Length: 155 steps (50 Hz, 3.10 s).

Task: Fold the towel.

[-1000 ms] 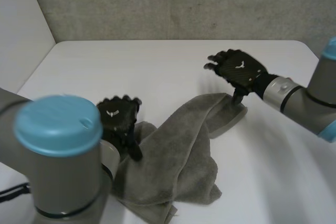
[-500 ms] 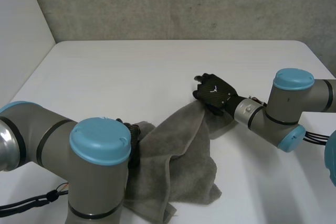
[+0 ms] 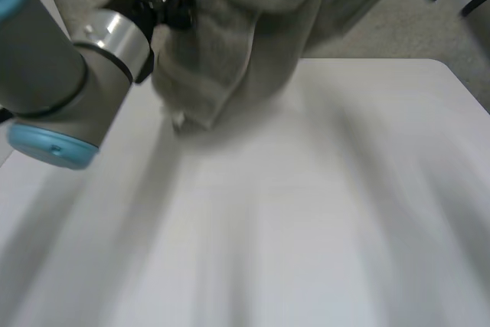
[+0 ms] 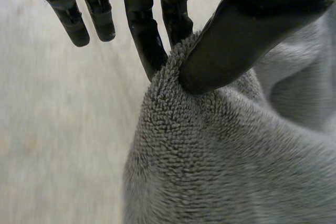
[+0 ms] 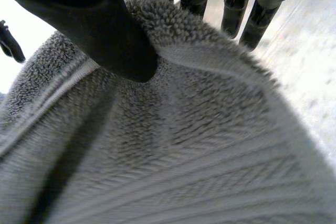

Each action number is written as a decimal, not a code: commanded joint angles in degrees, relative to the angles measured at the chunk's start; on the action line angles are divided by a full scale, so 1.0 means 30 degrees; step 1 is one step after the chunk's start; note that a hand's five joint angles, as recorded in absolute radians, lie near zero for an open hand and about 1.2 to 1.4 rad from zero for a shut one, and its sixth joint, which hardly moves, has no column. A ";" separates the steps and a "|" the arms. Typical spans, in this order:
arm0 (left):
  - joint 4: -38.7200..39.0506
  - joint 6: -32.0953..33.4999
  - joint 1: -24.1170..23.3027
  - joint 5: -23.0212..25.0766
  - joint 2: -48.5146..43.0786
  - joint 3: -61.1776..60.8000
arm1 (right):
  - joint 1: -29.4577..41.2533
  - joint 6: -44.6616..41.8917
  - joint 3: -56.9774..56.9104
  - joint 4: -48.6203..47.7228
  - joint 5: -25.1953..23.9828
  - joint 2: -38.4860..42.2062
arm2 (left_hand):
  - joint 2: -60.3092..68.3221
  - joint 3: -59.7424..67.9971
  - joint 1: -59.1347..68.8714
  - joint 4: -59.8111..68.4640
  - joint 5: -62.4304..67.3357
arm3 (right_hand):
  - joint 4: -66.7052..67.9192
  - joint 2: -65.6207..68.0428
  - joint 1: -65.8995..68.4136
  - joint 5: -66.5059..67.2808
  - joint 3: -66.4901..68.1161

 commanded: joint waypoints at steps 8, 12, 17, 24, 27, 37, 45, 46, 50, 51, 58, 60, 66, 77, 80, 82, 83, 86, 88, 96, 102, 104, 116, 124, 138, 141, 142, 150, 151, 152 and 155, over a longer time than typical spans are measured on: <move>-0.0272 -0.0221 0.0262 0.1159 0.1568 -0.4546 | -0.1856 0.0749 0.4935 -0.0014 -0.3465 -0.2036 | 0.1861 -0.0819 0.1635 -0.0959 0.1529 | -0.1141 0.1562 0.1690 0.1198 -0.0126; -0.1148 -0.0133 0.1109 0.1217 0.1539 -0.6298 | -0.1886 -0.0543 0.6877 0.0045 -0.3994 -0.1742 | 0.1861 -0.0819 0.1635 -0.0959 0.1529 | -0.1141 0.1562 0.1690 0.1198 -0.0126; -0.2089 -0.0133 0.1580 0.1247 0.1422 -0.7739 | -0.1681 -0.3561 1.0364 0.0250 -0.4932 -0.0805 | 0.1861 -0.0819 0.1635 -0.0959 0.1529 | -0.1141 0.1562 0.1690 0.1198 -0.0126; -0.2498 0.1412 0.1580 0.2212 0.0080 -0.8765 | -0.1447 -0.8824 1.1129 0.2673 -0.4873 0.2880 | 0.1861 -0.0819 0.1635 -0.0959 0.1529 | -0.1141 0.1562 0.1690 0.1198 -0.0126; -0.2615 0.2761 0.1609 0.2098 -0.0597 -0.8240 | -0.1389 -1.0555 0.9814 0.5305 -0.4233 0.3820 | -2.0761 -0.0819 -2.0987 -0.0959 -2.1093 | -0.1141 -2.0654 -2.0526 -2.1018 -0.0126; -0.2821 0.4086 0.1871 0.0869 -0.1654 -0.6334 | -0.0775 -1.1122 0.8019 0.7811 -0.0920 0.4293 | -2.1472 -0.0819 -2.1698 -0.0959 -2.1804 | -0.1141 -2.1771 -2.1643 -2.2135 -0.0126; -0.3668 0.3881 0.2049 0.0193 -0.0867 -0.7676 | -0.0890 -0.8805 0.9163 0.7311 -0.0684 0.3209 | -2.1472 -0.0819 -2.1698 -0.0959 -2.1804 | -0.1141 -2.1771 -2.1643 -2.2135 -0.0126; -0.3990 0.3765 0.2020 0.0134 -0.0022 -0.8319 | -0.0890 -0.8602 0.9511 0.7108 -0.0655 0.2832 | -2.1472 -0.0819 -2.1698 -0.0959 -2.1804 | -0.1141 -2.1771 -2.1643 -2.2135 -0.0126; -0.4110 0.3236 0.1668 -0.0101 0.1627 -0.9849 | -0.0949 -0.8483 1.0305 0.6725 -0.0508 0.1890 | -2.1472 -0.0819 -2.1698 -0.0959 -2.1804 | -0.1141 -2.1771 -2.1643 -2.2135 -0.0126; -0.4052 0.2772 0.1436 -0.0275 0.2352 -1.0574 | -0.0949 -0.8454 1.0682 0.6580 -0.0392 0.1397 | -2.1472 -0.0819 -2.1698 -0.0959 -2.1804 | -0.1141 -2.1771 -2.1643 -2.2135 -0.0126; -0.3993 0.0922 0.0262 -0.1741 0.4586 -1.2632 | -0.0773 -0.8454 1.2645 0.5935 -0.0186 -0.0217 | -2.1472 -0.0819 -2.1698 -0.0959 -2.1804 | -0.1141 -2.1771 -2.1643 -2.2135 -0.0126; -0.3993 0.0601 -0.0234 -0.2762 0.4791 -1.3274 | -0.0657 -0.8483 1.2997 0.5760 -0.0186 -0.0364 | -2.1472 -0.0819 -2.1698 -0.0959 -2.1804 | -0.1141 -2.1771 -2.1643 -2.2135 -0.0126; -0.3993 0.0512 -0.0704 -0.5048 0.4587 -1.4095 | -0.0597 -0.8717 1.4521 0.4968 -0.0157 -0.0746 | -2.1472 -0.0819 -2.1698 -0.0959 -2.1804 | -0.1141 -2.1771 -2.1643 -2.2135 -0.0126; -0.4052 -0.0335 -0.1787 -0.5462 0.3240 -1.4741 | -0.0919 -0.9038 1.5461 0.4997 -0.0185 -0.0746 | -2.0896 -0.0819 -2.1122 -0.0959 -2.1228 | -0.1141 -2.1771 -2.1643 -2.2135 -0.0126; -0.4023 -0.0804 -0.2081 -0.5433 0.2713 -1.4683 | -0.0949 -0.9448 1.5666 0.4997 -0.0186 -0.0776 | -2.0951 -0.0819 -2.1177 -0.0959 -2.1283 | -0.1141 -2.1771 -2.1643 -2.2135 -0.0126; -0.4022 -0.0952 -0.2111 -0.5404 0.2305 -1.4567 | -0.0949 -0.9682 1.5783 0.4997 -0.0186 -0.0776 | -2.0952 -0.0819 -2.1178 -0.0959 -2.1284 | -0.1141 -2.1771 -2.1643 -2.2135 -0.0126; -0.3993 -0.1040 -0.2140 -0.5404 0.1750 -1.4478 | -0.0949 -0.9887 1.5813 0.4997 -0.0273 -0.0747 | -2.1008 -0.0819 -2.1233 -0.0959 -2.1339 | -0.1141 -2.1771 -2.1643 -2.2135 -0.0126; -0.3964 -0.1041 -0.2140 -0.5404 0.1275 -1.4331 | -0.0919 -1.0093 1.5842 0.4997 -0.0332 -0.0630 | -2.1176 -0.0819 -2.1402 -0.0959 -2.1508 | -0.1141 -2.1771 -2.1643 -2.2135 -0.0126; -0.3615 -0.1041 -0.2140 -0.5404 0.0255 -1.3719 | -0.0890 -1.0123 1.5784 0.4968 -0.0332 -0.0542 | -2.1456 -0.0819 -2.1681 -0.0959 -2.1787 | -0.1141 -2.1771 -2.1643 -2.2135 -0.0126; -0.2734 -0.0778 -0.1702 -0.5491 -0.2003 -1.0822 | -0.0831 -1.0153 1.5345 0.4938 -0.0332 -0.0104 | -2.1472 -0.0819 -2.1698 -0.0959 -2.1804 | -0.1141 -2.1771 -2.1643 -2.2135 -0.0126; -0.2880 -0.0719 -0.1174 -0.5462 -0.3030 -0.8943 | -0.0715 -1.0153 1.4964 0.4938 -0.0303 0.0483 | -2.1472 -0.0819 -2.1698 -0.0959 -2.1804 | -0.1141 -2.1771 -2.1643 -2.2135 -0.0126; -0.2880 -0.0719 -0.1174 -0.5462 -0.3234 -0.8708 | -0.0685 -1.0153 1.4905 0.4909 -0.0274 0.0631 | -2.1472 -0.0819 -2.1698 -0.0959 -2.1804 | -0.1141 -2.1771 -2.1643 -2.2135 -0.0126; -0.2734 -0.0368 -0.1086 -0.5462 -0.4846 -0.7095 | -0.0626 -1.0065 1.3354 0.4733 -0.0127 0.2328 | -2.1472 -0.0819 -2.1698 -0.0959 -2.1804 | -0.1141 -2.1771 -2.1643 -2.2135 -0.0126; -0.2295 0.0014 -0.0969 -0.5550 -0.4907 -0.6978 | -0.0597 -0.9772 1.2444 0.4235 0.0635 0.3385 | -1.9618 -0.0819 -1.9843 -0.0959 -1.9949 | -0.1141 -2.1771 -2.1643 -2.2135 -0.0126; -0.0800 0.0130 -0.0181 -0.5404 -0.3416 -0.7533 | -0.0744 -0.7926 1.2092 0.3034 0.1484 0.3912 | 0.1861 -0.0819 0.1635 -0.0959 0.1529 | -0.1141 0.1562 0.1690 0.1198 -0.0126; -0.0800 0.0189 0.0086 -0.5316 -0.3031 -0.7739 | -0.0890 -0.7311 1.2268 0.3414 0.1455 0.2945 | 0.1861 -0.0819 0.1635 -0.0959 0.1529 | -0.1141 0.1562 0.1690 0.1198 -0.0126; -0.0800 0.0306 0.0318 -0.5200 -0.2712 -0.7913 | -0.0919 -0.7050 1.2355 0.3676 0.1397 0.2394 | 0.1861 -0.0819 0.1635 -0.0959 0.1529 | -0.1141 0.1562 0.1690 0.1198 -0.0126; -0.0945 0.1533 0.1752 -0.3123 -0.0984 -0.8938 | -0.1007 -0.7018 1.2210 0.7010 -0.0356 0.0692 | 0.1861 -0.0819 0.1635 -0.0959 0.1529 | -0.1141 0.1562 0.1690 0.1198 -0.0126; -0.1062 0.1943 0.2046 -0.2625 -0.0662 -0.9259 | -0.1007 -0.7018 1.2210 0.7018 -0.0361 0.0689 | 0.1861 -0.0819 0.1635 -0.0959 0.1529 | -0.1141 0.1562 0.1690 0.1198 -0.0126; -0.1063 0.1947 0.2049 -0.2620 -0.0658 -0.9263 | -0.1210 -0.7105 1.2122 0.7801 -0.0797 0.0457 | 0.1861 -0.0819 0.1635 -0.0959 0.1529 | -0.1141 0.1562 0.1690 0.1198 -0.0126; -0.1415 0.2797 0.2488 -0.1566 -0.0043 -0.9936 | -0.2145 -0.7892 1.2034 0.9179 -0.1559 0.0192 | 0.1861 -0.0819 0.1635 -0.0959 0.1529 | -0.1141 0.1562 0.1690 0.1198 -0.0126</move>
